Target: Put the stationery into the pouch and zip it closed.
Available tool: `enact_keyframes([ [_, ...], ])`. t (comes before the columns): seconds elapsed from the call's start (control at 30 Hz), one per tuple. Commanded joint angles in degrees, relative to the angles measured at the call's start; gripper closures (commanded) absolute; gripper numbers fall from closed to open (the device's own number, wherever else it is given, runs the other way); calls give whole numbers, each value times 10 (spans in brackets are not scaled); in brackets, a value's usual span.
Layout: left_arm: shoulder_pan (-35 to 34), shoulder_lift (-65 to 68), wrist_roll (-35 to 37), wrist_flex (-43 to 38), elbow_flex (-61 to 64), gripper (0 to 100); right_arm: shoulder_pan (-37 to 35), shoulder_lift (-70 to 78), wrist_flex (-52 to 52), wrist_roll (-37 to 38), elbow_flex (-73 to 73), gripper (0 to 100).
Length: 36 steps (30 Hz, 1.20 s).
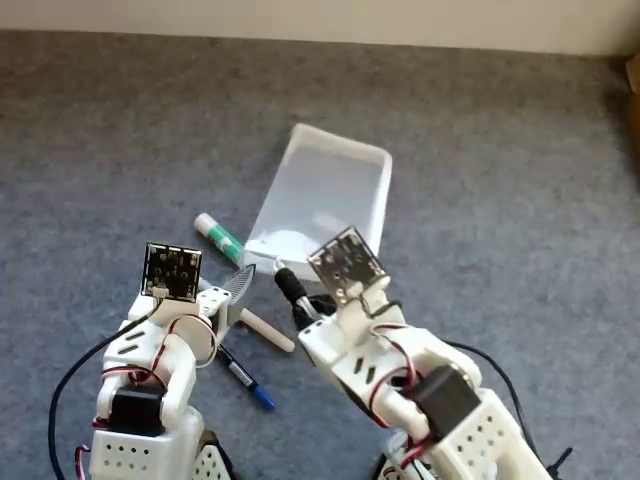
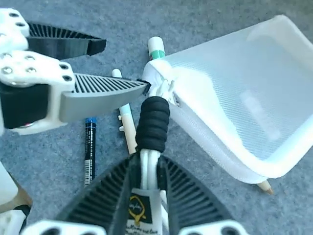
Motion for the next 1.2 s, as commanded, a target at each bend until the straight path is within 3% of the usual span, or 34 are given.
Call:
enact_keyframes([
  [0.0, -6, -4, 6, -2, -25, 715, 4, -43, 20, 1, -34, 993],
  [0.4, -3, -4, 33, -51, -1, 716, -59, -58, 58, 1, -34, 993],
  [0.7, 26, -3, 23, -55, 9, 716, -65, -58, 73, 2, -38, 993],
  [0.83, 29, -3, 6, -55, 11, 720, -101, -58, 91, 22, -38, 993],
  [1.17, 29, -4, -30, -55, 7, 930, -106, -56, 82, 37, -40, 993],
])
